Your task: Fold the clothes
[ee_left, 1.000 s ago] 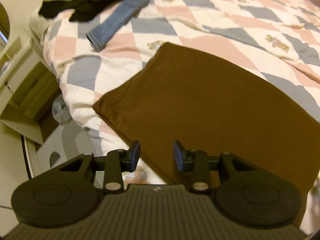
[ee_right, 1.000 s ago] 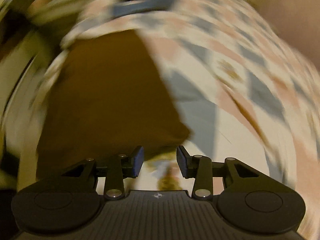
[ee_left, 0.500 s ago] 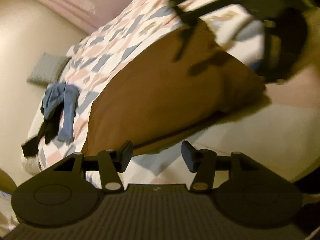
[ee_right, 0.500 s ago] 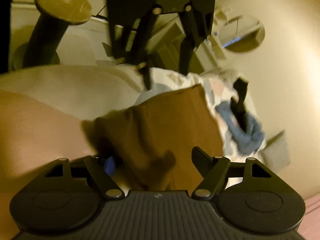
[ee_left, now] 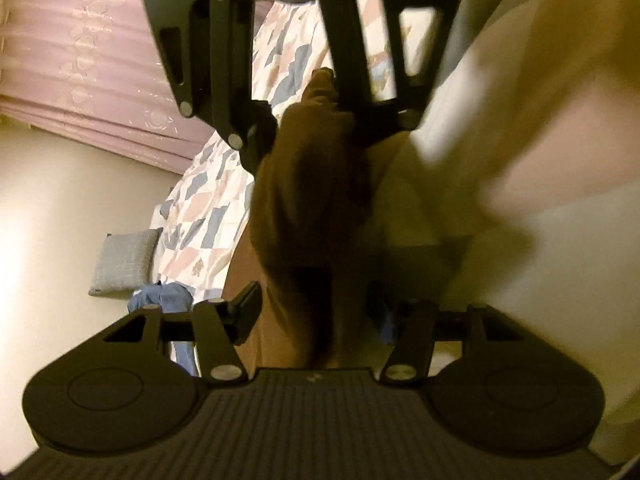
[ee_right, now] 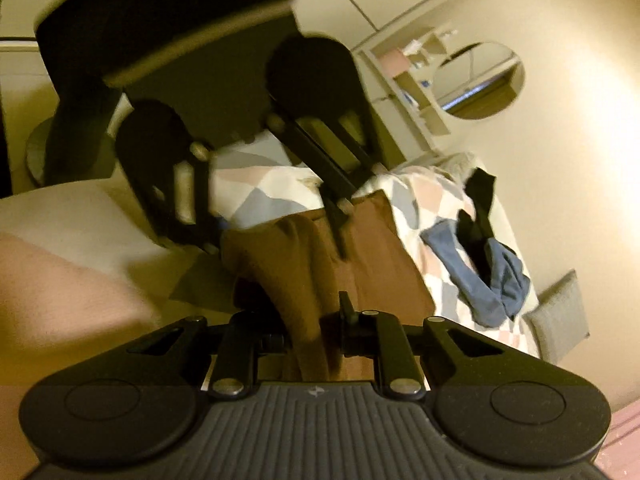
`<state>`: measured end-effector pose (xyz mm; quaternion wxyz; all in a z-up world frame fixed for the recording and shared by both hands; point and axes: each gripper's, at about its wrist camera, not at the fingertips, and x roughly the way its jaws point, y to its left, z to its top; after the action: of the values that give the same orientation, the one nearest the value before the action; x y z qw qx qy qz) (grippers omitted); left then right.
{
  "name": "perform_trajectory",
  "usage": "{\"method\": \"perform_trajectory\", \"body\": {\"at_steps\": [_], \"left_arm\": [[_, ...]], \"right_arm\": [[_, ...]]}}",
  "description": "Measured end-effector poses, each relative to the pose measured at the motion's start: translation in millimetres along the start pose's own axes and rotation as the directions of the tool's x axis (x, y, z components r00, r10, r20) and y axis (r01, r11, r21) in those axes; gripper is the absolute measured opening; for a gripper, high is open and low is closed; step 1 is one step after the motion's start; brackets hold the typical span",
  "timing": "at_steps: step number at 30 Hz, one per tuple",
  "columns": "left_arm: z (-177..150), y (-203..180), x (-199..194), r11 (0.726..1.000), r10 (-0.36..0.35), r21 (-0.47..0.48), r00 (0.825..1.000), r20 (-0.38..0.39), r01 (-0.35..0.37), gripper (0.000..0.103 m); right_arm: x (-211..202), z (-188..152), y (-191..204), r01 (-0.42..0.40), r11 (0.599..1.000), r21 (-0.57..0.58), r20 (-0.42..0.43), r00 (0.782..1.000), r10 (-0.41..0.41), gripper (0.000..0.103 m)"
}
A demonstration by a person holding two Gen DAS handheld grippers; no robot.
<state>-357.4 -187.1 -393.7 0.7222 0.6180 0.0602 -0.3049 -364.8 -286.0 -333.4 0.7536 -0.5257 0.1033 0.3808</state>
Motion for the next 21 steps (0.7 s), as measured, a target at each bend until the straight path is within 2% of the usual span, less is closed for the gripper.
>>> {"method": "perform_trajectory", "body": {"at_steps": [1, 2, 3, 4, 6, 8, 10, 13, 15, 17, 18, 19, 21], "left_arm": [[-1, -3, 6, 1.0, -0.005, 0.003, 1.0, -0.006, 0.005, 0.026], [-2, -6, 11, 1.0, -0.01, 0.009, 1.0, -0.009, 0.01, 0.02], [-3, -10, 12, 1.0, -0.012, 0.017, 1.0, -0.004, 0.012, 0.019], [-4, -9, 13, 1.0, -0.011, -0.002, 1.0, -0.004, 0.011, 0.018], [-4, -6, 14, 0.998, -0.016, -0.062, 1.0, -0.016, 0.015, 0.018], [-3, -5, 16, 0.995, -0.014, -0.097, 0.999, -0.028, 0.011, 0.018], [-2, -5, 20, 0.994, -0.012, -0.113, 0.999, -0.035, 0.008, 0.019], [-1, -4, 25, 0.992, -0.012, -0.129, 0.999, -0.041, 0.006, 0.019], [0, -4, 29, 0.992, -0.014, -0.129, 0.999, -0.04, 0.009, 0.019], [1, -3, 30, 0.99, -0.023, -0.137, 0.999, -0.039, 0.017, 0.018], [1, 2, 29, 0.989, -0.034, -0.146, 0.999, -0.036, 0.028, 0.017], [-3, 6, 27, 0.986, -0.048, -0.161, 0.998, -0.03, 0.042, 0.016], [-7, 21, 27, 0.968, -0.101, -0.231, 0.995, -0.01, 0.096, 0.015]], "right_arm": [[1, -2, 0, -0.017, 1.0, -0.002, -0.01, 1.0, 0.017, 0.031], [1, -5, 1, -0.034, 0.999, -0.003, -0.02, 0.999, 0.034, 0.039], [-3, -12, -3, -0.035, 0.999, 0.014, -0.023, 0.999, 0.035, 0.056], [-10, -21, -6, -0.031, 0.999, 0.034, -0.025, 0.999, 0.031, 0.063], [-19, -45, -12, -0.016, 0.999, 0.033, -0.083, 0.996, 0.019, 0.066], [-19, -75, -13, 0.006, 0.999, -0.044, -0.164, 0.986, -0.013, 0.065], [-15, -103, -13, 0.021, 0.993, -0.119, -0.203, 0.978, -0.045, 0.064], [-1, -130, -16, 0.034, 0.982, -0.183, -0.196, 0.978, -0.07, 0.064], [8, -136, -12, 0.043, 0.977, -0.21, -0.164, 0.983, -0.079, 0.064], [19, -136, -14, 0.007, 0.974, -0.227, -0.162, 0.986, -0.045, 0.052], [23, -134, -16, -0.029, 0.973, -0.228, -0.172, 0.985, -0.011, 0.025], [28, -133, -18, -0.065, 0.971, -0.229, -0.181, 0.983, 0.023, 0.009], [31, -126, -36, -0.146, 0.968, -0.204, -0.201, 0.974, 0.104, 0.007]]}}
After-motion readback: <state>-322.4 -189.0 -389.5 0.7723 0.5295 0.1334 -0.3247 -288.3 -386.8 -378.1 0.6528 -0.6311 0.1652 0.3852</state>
